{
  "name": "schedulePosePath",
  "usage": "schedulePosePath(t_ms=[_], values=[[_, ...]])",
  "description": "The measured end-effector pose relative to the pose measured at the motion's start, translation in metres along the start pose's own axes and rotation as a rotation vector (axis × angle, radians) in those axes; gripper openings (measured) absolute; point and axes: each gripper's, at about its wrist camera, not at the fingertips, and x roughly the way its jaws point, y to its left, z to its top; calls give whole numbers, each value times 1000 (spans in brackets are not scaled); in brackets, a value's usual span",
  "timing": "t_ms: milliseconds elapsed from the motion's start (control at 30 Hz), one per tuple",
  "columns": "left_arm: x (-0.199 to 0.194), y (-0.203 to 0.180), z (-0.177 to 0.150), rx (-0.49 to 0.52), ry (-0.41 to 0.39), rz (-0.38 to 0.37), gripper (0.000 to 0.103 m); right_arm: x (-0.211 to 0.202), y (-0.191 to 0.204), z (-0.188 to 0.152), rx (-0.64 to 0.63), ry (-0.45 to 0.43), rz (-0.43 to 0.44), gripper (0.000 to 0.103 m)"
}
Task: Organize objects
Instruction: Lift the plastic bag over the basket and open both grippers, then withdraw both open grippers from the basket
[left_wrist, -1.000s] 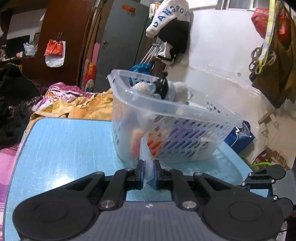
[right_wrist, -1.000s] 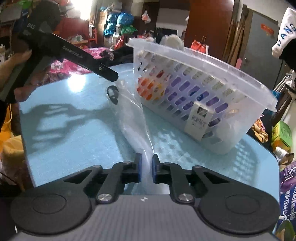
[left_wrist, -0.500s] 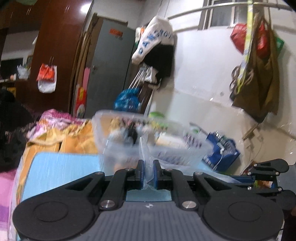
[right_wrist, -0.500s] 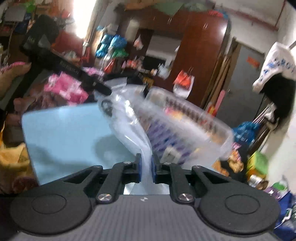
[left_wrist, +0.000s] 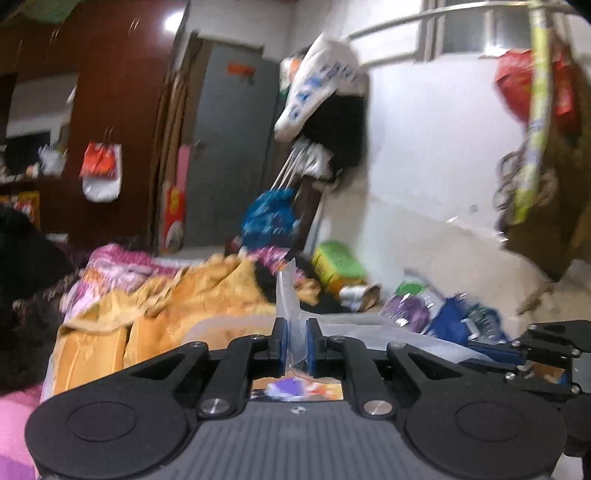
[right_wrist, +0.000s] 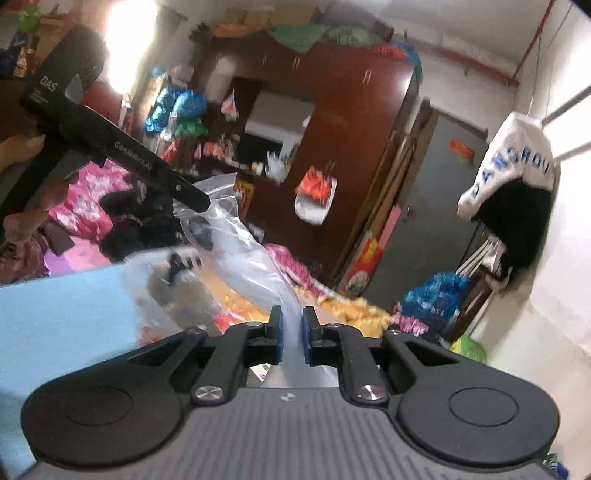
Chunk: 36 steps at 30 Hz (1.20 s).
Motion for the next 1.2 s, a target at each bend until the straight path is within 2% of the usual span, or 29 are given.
schedulePosePath(t_ms=[67, 133, 167, 200, 233, 267, 300, 333, 400, 533, 600, 700, 767, 833, 967, 1100, 1200], values=[[21, 8, -6, 1, 39, 23, 13, 9, 2, -13, -4, 38, 4, 13], [33, 16, -12, 2, 52, 33, 16, 15, -1, -21, 17, 41, -23, 19], [34, 17, -14, 9, 32, 44, 28, 15, -5, -23, 42, 39, -21, 33], [29, 20, -17, 7, 10, 49, 39, 12, -8, -25, 73, 31, -4, 52], [24, 22, -18, 1, -13, 49, 60, 5, -11, -25, 103, 10, 3, 63], [16, 22, -18, 4, -49, 43, 75, -4, -11, -25, 119, -22, -1, 82], [8, 19, -19, 18, -82, 41, 79, -15, -10, -25, 119, -66, -3, 99], [-3, 16, -20, 36, -120, 45, 84, -23, -9, -25, 111, -98, -14, 103], [-20, 9, -21, 62, -173, 53, 85, -39, -9, -20, 135, -113, -41, 103], [-62, -9, -35, 86, -301, 48, 102, -62, -17, -22, 258, -147, 27, 103], [-77, -18, -50, 105, -349, 69, 103, -73, -18, -26, 320, -148, 10, 103], [-79, -32, -64, 143, -305, 83, 103, -74, -19, -29, 398, -92, -9, 103], [-76, -35, -71, 153, -266, 83, 103, -71, -14, -31, 426, -54, -73, 103], [-73, -36, -75, 125, -218, 63, 103, -69, -9, -31, 436, -50, -136, 103], [-80, -37, -81, 130, -170, 46, 103, -82, -4, -32, 495, -58, -137, 103], [-100, -41, -83, 116, -142, 48, 103, -91, -1, -25, 488, -5, -167, 103], [-114, -48, -83, 110, -115, 67, 103, -98, 10, -20, 425, 28, -187, 103]])
